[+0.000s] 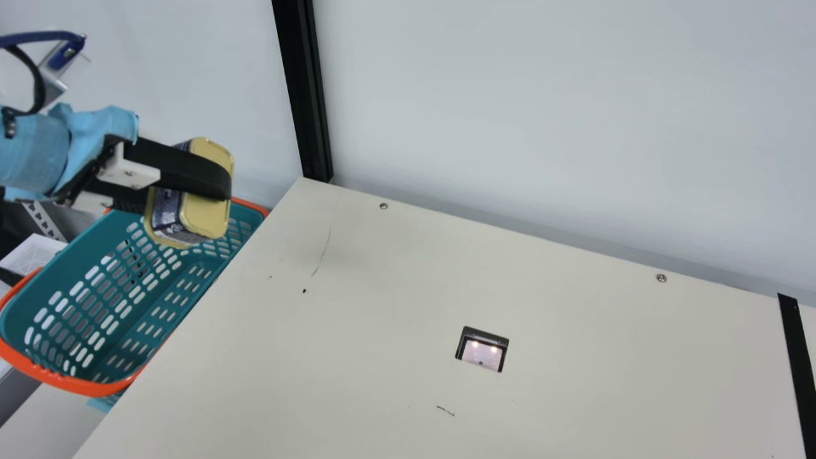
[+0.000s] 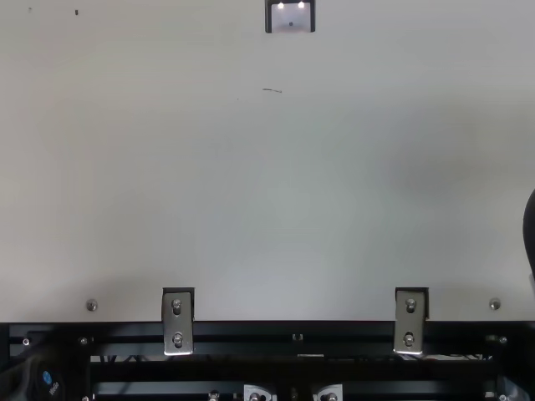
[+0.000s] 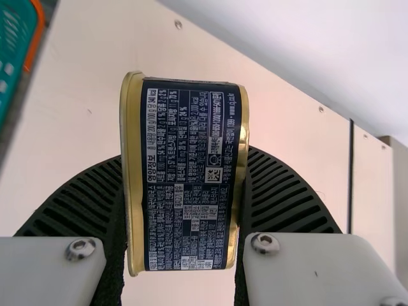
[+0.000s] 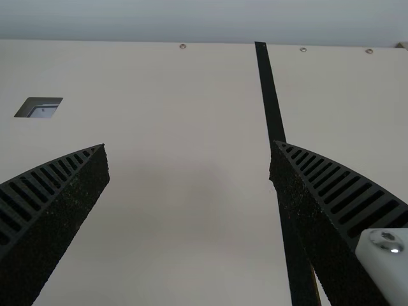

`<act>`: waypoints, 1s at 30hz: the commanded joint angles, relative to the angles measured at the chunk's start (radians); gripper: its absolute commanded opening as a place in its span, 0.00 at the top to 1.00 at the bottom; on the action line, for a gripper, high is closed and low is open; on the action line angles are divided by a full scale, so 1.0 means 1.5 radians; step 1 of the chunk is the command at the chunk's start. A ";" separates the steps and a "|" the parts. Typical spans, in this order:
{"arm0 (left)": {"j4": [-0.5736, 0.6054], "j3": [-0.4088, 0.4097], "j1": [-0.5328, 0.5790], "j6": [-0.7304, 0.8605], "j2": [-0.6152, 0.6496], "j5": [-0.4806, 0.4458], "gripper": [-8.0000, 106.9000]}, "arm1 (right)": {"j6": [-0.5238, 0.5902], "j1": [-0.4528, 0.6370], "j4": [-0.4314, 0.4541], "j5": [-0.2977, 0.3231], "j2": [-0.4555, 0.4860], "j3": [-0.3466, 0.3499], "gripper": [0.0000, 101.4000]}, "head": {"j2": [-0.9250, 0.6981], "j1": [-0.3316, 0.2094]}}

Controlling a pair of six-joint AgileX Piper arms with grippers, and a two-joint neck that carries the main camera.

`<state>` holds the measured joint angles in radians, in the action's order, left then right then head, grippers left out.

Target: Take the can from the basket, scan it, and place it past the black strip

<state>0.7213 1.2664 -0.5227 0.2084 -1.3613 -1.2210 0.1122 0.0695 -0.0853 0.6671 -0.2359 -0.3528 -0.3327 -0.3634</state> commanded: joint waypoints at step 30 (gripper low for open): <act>0.079 -0.098 0.142 -0.427 0.146 0.001 0.84 | 0.000 0.000 0.000 0.000 0.000 0.000 0.00 | -0.019 -0.018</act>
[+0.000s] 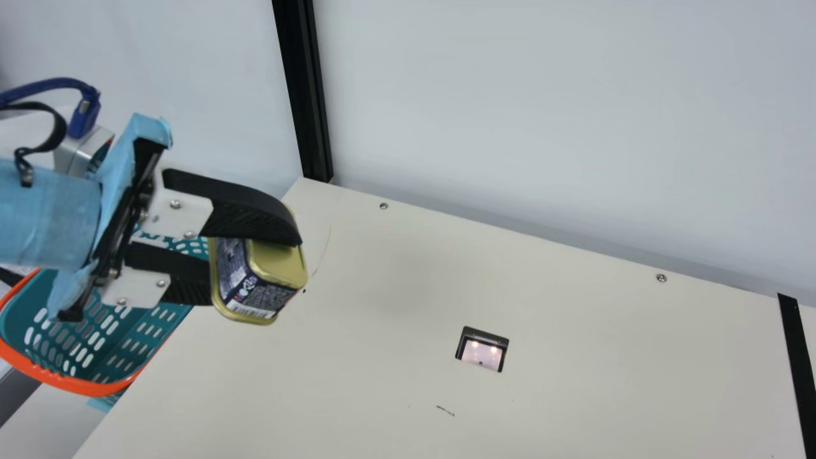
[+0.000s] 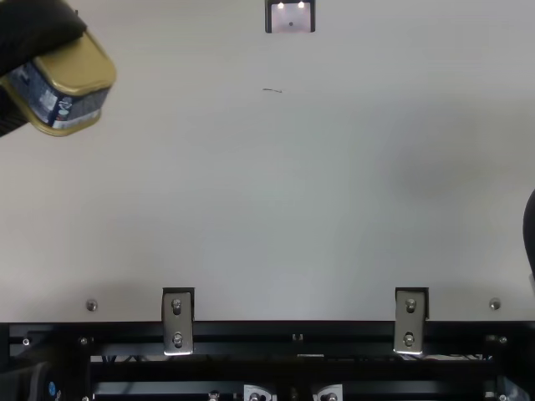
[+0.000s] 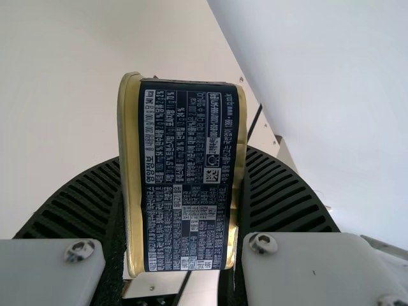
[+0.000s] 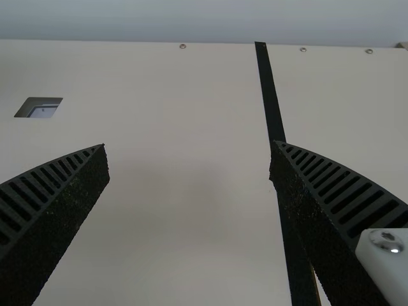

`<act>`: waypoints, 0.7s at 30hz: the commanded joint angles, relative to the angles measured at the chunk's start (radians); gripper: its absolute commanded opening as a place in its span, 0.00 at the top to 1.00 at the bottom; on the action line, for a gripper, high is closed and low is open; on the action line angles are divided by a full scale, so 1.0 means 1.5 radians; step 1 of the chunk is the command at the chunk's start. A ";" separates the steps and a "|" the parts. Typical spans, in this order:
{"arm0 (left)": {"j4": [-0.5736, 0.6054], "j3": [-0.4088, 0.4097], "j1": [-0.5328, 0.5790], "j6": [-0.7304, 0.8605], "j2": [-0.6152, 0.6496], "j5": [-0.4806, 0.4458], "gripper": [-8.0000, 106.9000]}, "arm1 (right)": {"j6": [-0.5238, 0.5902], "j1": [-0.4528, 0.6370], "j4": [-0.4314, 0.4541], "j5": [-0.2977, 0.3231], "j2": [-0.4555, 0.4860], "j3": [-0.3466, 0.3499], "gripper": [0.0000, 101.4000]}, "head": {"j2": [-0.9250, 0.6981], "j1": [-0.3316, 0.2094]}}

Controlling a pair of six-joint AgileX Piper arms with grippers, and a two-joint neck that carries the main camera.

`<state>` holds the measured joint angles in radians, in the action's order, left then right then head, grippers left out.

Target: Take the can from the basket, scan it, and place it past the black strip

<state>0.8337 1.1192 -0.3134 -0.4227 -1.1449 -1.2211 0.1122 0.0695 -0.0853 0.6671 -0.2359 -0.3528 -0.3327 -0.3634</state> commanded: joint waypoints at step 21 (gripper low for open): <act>0.066 0.007 0.096 -0.120 0.050 0.001 0.84 | 0.000 0.000 0.000 0.000 0.000 0.000 0.00 | -0.019 -0.018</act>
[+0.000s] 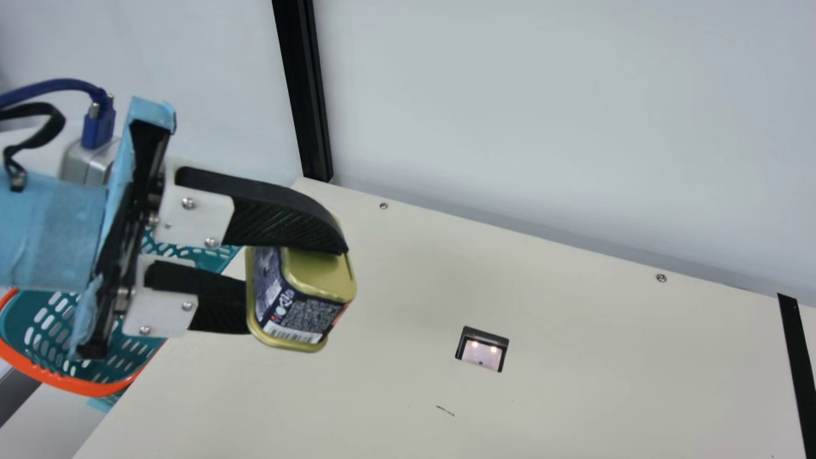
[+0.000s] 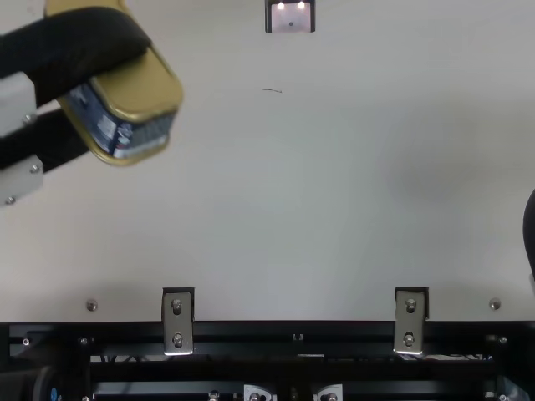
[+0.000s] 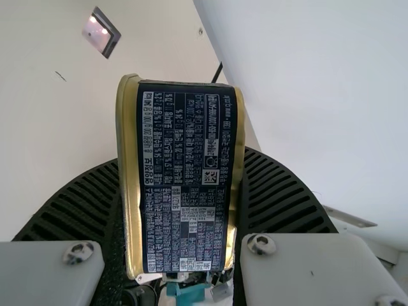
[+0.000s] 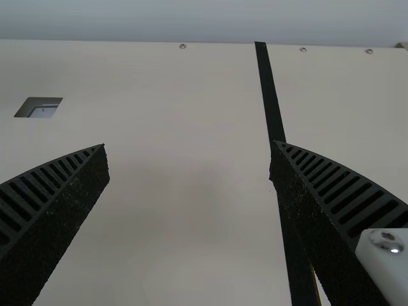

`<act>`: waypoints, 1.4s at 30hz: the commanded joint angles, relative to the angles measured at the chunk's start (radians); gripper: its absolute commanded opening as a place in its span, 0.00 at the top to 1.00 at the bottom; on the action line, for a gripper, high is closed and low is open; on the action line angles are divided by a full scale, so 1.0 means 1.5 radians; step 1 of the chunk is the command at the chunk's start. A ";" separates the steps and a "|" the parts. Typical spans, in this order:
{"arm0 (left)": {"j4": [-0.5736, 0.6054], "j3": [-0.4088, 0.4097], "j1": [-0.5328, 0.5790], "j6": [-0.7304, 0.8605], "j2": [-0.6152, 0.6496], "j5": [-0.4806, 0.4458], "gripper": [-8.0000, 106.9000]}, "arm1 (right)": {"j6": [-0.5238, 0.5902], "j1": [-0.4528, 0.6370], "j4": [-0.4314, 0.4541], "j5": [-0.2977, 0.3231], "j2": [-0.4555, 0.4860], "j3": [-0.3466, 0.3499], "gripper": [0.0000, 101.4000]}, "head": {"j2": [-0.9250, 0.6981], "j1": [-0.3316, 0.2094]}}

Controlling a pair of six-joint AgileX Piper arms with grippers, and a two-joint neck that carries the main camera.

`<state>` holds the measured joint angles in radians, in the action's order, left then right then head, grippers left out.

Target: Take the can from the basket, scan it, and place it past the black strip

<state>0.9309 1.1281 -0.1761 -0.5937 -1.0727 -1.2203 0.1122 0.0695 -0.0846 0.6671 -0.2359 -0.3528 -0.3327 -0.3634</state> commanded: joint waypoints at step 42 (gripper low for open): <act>0.028 0.027 0.067 -0.108 0.070 0.000 0.84 | 0.000 0.000 0.000 0.000 0.000 0.000 0.00 | -0.019 -0.018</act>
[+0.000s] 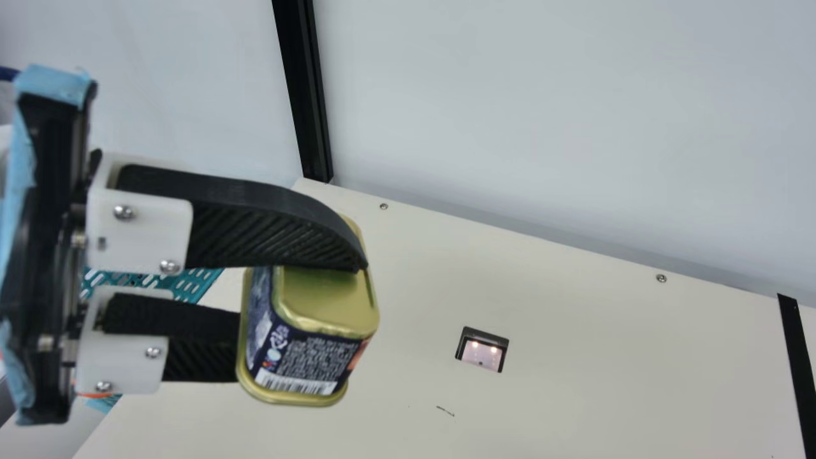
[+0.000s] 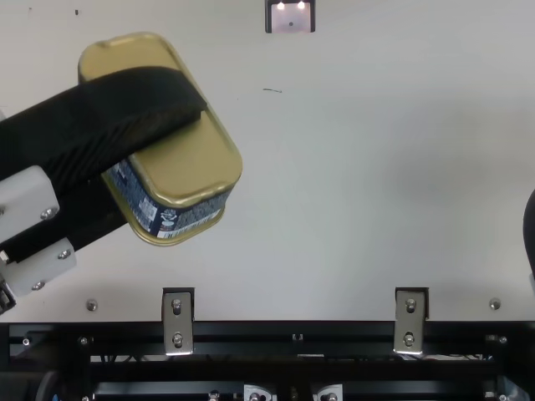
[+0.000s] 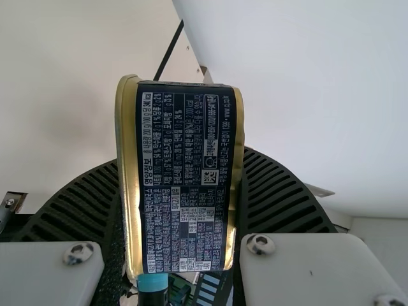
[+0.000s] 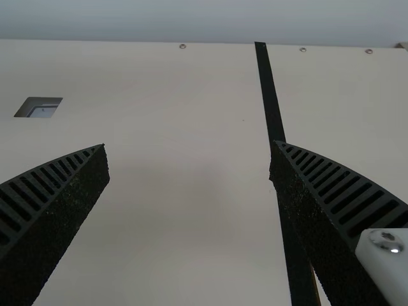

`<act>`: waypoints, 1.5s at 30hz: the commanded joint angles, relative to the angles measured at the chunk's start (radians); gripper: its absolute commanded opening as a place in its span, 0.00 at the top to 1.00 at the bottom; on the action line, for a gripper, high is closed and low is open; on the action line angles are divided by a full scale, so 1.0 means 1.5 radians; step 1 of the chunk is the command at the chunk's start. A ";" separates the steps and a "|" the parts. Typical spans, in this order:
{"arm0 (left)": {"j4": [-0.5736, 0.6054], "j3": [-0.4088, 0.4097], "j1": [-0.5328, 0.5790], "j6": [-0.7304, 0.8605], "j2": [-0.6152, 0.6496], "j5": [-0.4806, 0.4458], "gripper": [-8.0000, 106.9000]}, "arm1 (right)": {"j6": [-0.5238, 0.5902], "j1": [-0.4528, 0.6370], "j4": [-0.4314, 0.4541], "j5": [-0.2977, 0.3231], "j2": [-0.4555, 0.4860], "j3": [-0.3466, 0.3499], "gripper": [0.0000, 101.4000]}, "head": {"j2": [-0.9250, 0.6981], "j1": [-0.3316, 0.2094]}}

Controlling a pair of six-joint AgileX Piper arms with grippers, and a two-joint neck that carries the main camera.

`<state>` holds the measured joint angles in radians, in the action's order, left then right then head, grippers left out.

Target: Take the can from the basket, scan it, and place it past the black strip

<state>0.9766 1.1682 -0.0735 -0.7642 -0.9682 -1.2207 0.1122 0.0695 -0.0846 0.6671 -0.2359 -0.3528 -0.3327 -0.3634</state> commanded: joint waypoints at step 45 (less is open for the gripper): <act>-0.580 -0.009 0.416 0.068 -0.312 0.461 0.84 | 0.000 0.000 0.000 0.000 0.000 0.000 0.00 | -0.019 -0.018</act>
<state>0.1023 1.1737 0.5522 -0.6737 -1.4397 -0.5409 0.1122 0.0695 -0.0846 0.6671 -0.2359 -0.3528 -0.3327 -0.3634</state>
